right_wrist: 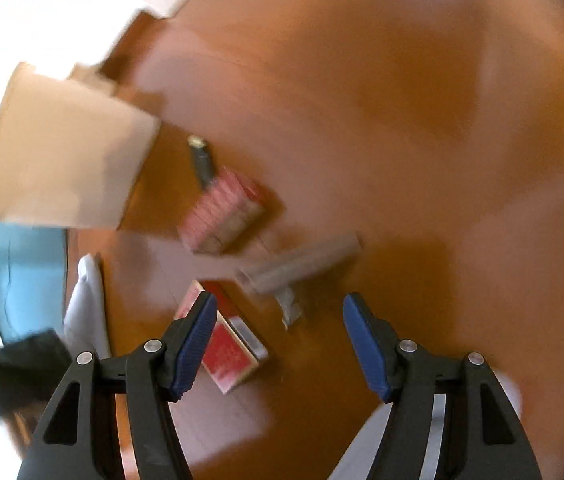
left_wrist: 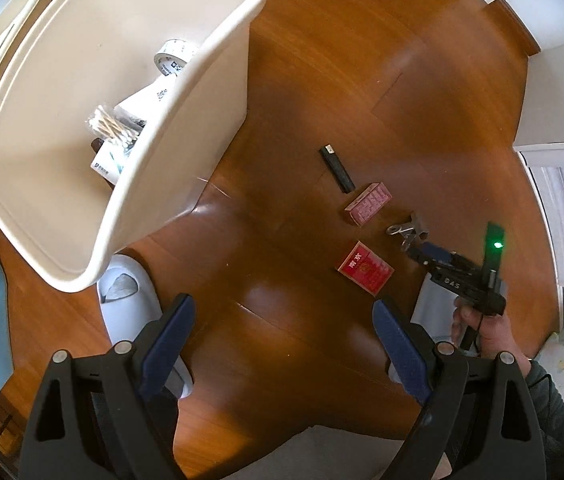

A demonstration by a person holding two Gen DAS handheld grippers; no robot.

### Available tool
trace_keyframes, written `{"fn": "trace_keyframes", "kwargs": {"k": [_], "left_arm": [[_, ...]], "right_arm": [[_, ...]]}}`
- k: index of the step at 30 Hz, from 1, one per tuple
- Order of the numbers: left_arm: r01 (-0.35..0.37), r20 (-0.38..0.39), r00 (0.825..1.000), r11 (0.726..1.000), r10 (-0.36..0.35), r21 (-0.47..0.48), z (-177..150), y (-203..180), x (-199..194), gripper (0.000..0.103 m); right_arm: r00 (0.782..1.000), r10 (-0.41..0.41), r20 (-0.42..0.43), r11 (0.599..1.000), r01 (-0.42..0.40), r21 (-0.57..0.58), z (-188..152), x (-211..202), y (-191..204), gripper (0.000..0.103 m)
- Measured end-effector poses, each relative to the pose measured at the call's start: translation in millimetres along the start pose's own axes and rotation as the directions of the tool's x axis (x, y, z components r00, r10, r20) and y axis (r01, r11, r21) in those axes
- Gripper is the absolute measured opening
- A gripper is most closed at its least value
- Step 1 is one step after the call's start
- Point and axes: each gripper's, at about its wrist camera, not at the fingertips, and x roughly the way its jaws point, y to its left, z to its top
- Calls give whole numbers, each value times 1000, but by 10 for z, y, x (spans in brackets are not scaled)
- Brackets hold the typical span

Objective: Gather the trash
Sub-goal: 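Grasp the metal clip with the right tool and lift it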

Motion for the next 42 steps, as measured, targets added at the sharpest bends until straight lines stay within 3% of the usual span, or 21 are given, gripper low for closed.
{"fn": "trace_keyframes", "kwargs": {"k": [2,5,9,14,21,27,34,38,42], "left_arm": [[-4,-1,1000,1000,4,1,-12,14,9,91],[-8,-9,1000,1000,8,4,-32,37,29,91],[-15,-9,1000,1000,15,9,-37,77,28,91],[-30,-16,999,999,30,22,-63,109,55,91],[-45,-26,999,997,47,60,-115,43,118,91],[-87,-65,993,983,99,164,-282,-217,446,91],[-81,-203,970,964,135,252,-525,-554,1146,91],[-52,-201,974,968,104,247,-476,-697,1211,91],[-70,-162,980,965,114,254,-406,-765,1149,91]], "right_arm": [[999,14,-37,997,-11,74,-81,144,-116,70],[998,65,21,994,-67,87,-102,93,-70,69],[1000,19,-3,993,-19,119,-2,256,1,69],[998,12,56,993,-19,113,58,232,43,65],[995,-19,102,999,16,34,88,247,49,34],[980,-20,199,998,30,-50,145,13,158,32],[979,-10,204,1000,14,-18,114,-72,66,28],[975,61,215,996,-75,57,92,-210,-103,15],[978,83,194,990,-104,100,86,-224,-239,14]]}}
